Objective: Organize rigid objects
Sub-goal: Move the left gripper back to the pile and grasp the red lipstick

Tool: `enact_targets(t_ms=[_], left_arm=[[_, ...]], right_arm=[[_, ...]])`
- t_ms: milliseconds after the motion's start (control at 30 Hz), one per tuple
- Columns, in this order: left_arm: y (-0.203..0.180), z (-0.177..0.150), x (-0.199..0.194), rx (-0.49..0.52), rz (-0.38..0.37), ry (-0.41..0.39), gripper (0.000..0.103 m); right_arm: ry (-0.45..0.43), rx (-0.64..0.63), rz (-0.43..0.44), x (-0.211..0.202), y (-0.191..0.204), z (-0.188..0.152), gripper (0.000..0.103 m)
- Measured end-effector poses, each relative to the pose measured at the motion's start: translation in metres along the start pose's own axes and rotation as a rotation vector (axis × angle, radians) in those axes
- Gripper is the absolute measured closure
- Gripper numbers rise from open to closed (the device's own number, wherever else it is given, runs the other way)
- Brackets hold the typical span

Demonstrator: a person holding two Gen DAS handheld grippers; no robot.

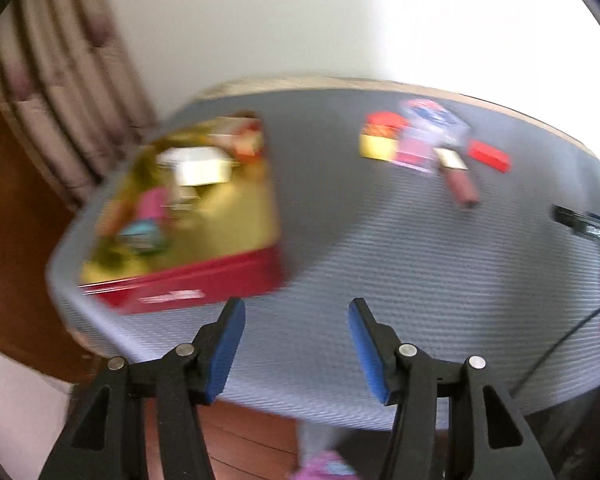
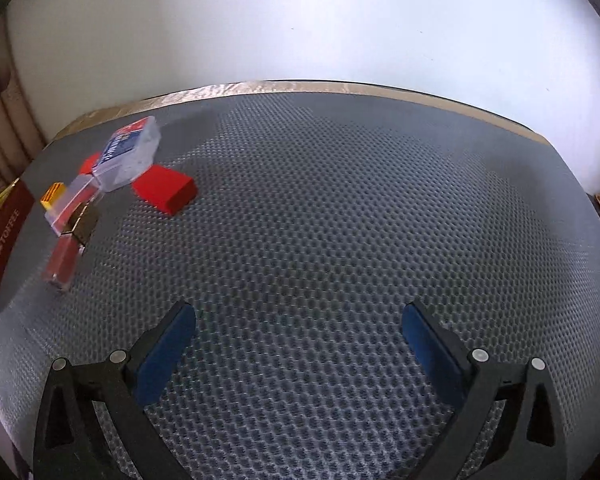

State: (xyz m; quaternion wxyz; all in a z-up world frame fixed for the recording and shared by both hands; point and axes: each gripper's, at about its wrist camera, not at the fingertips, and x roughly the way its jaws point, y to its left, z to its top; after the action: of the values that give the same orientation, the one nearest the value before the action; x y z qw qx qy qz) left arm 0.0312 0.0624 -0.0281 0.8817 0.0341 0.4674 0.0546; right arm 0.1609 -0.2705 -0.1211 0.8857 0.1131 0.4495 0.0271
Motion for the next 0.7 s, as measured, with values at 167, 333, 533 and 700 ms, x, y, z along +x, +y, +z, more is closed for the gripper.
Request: enact_targets(t_ms=[167,333,533,700], left_arm=[[-0.050,0.044,0.033,-0.037,-0.204,0.114,0.048],[-0.080,0.081,0.065,-0.082,-0.246,0.174,0.048],[-0.106,0.103,0.089,-0.079,-0.244,0.200,0.048],[-0.119,0.117,0.107,-0.066,-0.244,0.226,0.048]], right_arm=[[-0.007,0.019,0.056,0.000,-0.008,0.000,0.000],[-0.031,0.037,0.091,-0.007,-0.006,-0.005,0.000],[-0.055,0.047,0.127,-0.019,-0.015,-0.010,0.000],[-0.068,0.065,0.149,-0.023,-0.019,-0.013,0.000]])
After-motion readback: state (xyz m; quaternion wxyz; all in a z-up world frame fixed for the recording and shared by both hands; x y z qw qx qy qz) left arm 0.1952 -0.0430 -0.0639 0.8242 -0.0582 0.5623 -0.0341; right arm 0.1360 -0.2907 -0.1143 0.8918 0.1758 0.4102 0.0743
